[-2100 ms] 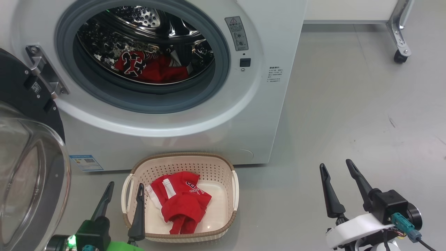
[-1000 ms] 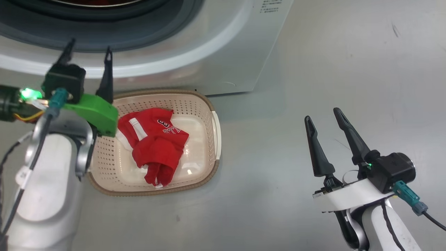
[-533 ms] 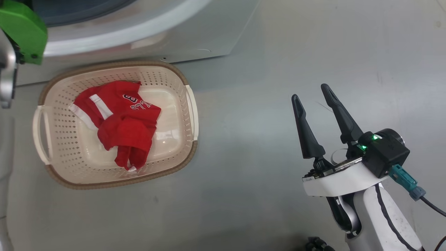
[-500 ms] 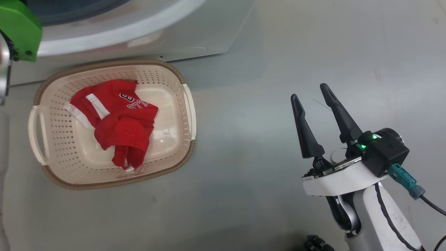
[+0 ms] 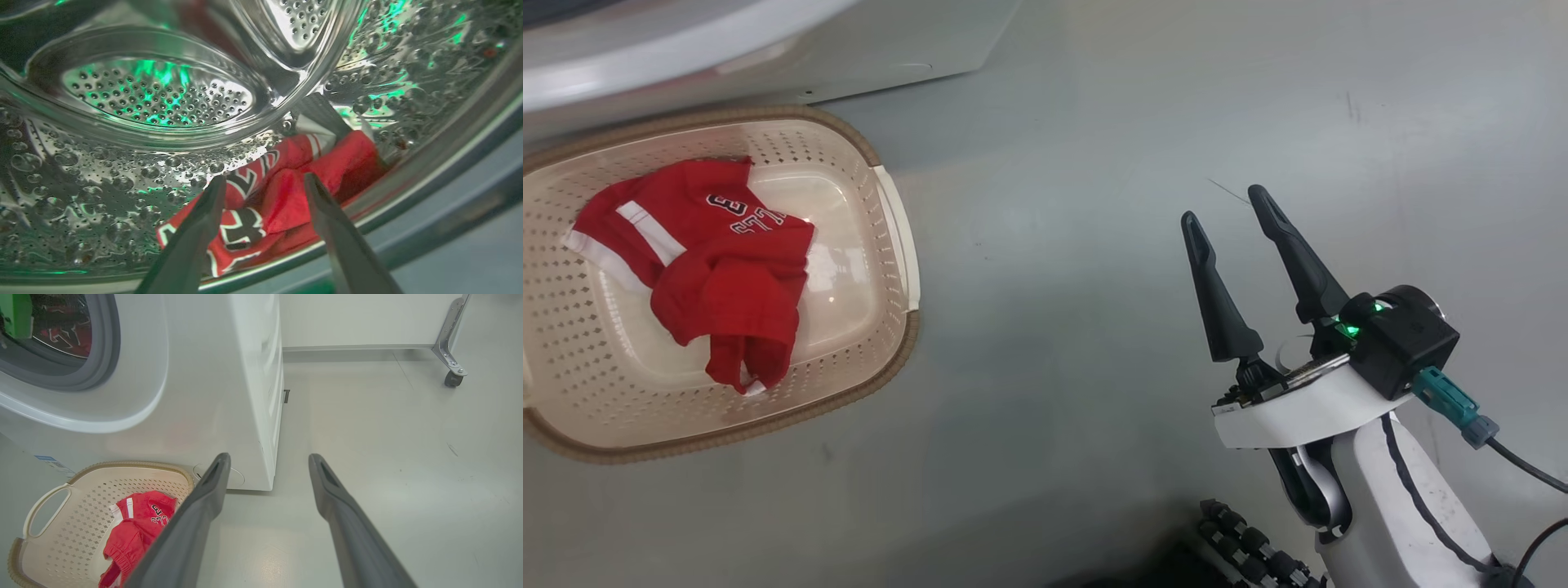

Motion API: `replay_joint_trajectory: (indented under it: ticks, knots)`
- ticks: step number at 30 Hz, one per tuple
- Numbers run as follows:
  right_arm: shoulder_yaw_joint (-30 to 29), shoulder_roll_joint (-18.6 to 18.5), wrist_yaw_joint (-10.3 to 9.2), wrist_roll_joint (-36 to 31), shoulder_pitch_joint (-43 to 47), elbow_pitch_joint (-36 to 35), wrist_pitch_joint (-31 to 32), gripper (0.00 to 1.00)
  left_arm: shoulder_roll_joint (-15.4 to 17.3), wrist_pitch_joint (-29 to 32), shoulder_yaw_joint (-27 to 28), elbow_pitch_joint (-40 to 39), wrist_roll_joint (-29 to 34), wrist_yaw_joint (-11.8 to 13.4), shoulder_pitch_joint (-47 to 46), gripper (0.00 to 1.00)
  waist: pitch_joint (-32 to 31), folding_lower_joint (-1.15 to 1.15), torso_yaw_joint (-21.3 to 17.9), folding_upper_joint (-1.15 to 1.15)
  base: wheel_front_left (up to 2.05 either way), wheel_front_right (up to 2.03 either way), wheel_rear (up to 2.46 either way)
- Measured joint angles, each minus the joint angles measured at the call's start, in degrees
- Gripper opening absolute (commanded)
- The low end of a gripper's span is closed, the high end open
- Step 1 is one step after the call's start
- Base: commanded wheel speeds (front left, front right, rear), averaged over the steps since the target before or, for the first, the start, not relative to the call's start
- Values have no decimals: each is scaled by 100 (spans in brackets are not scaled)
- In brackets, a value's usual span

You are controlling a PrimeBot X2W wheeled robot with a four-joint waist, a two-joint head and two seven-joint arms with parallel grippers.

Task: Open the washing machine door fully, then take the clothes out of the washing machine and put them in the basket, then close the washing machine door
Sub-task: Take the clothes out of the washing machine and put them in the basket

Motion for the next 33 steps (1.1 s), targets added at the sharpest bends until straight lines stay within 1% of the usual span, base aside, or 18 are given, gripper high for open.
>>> replay_joint_trajectory:
  ticks: [1, 2, 5, 6, 15, 18, 19, 20, 21, 22, 30, 33]
  knots:
    - [20, 2, 31, 21, -16, 19, 0, 100, 68, 33, 29, 57, 2, -2, -118, 100, 34, 0, -27, 0, 0, 0, 0]
    - [20, 2, 31, 21, -16, 19, 0, 100, 68, 33, 29, 57, 2, -2, -118, 100, 34, 0, -27, 0, 0, 0, 0]
    - [89, 21, 43, 87, -85, 109, -2, 100, 381, 91, 145, 164, 118, 2, -452, 100, 155, 0, -149, 0, 0, 0, 0]
    - [109, 21, 45, 98, -106, 122, -4, 100, 414, 148, 166, 203, 152, 2, -493, 100, 181, 0, -180, 0, 0, 0, 0]
    - [183, 30, 48, 223, -231, 257, -51, 100, 571, 549, 215, 657, 242, 4, -606, 100, 372, 0, -408, 0, 0, 0, 0]
    - [185, 38, 62, 257, -255, 300, -51, 100, 587, 598, 218, 736, 343, 87, -686, 100, 406, 0, -456, 0, 0, 0, 0]
    - [183, 37, 73, 269, -256, 315, -51, 100, 587, 624, 218, 768, 344, 101, -715, 97, 412, 0, -464, 0, 0, 0, 0]
    - [185, 40, 73, 280, -257, 328, -51, 100, 588, 656, 230, 792, 343, 113, -736, 51, 417, 0, -469, 0, 0, 0, 0]
    - [186, 40, 73, 294, -259, 335, -51, 100, 587, 667, 241, 814, 343, 129, -759, 13, 420, 0, -473, 0, 0, 0, 0]
    - [185, 40, 73, 309, -270, 334, -51, 100, 587, 723, 253, 839, 341, 129, -776, 0, 423, 0, -475, 0, 0, 0, 0]
    - [158, 40, 70, 383, -395, 279, -51, 100, 470, 694, 260, 842, 259, 130, -866, 0, 440, 0, -455, 0, 0, 0, 0]
    - [34, 42, 23, 386, -396, 232, -51, 100, 229, 592, 275, 771, 60, 129, -959, 0, 447, 0, -400, 0, 0, 0, 0]
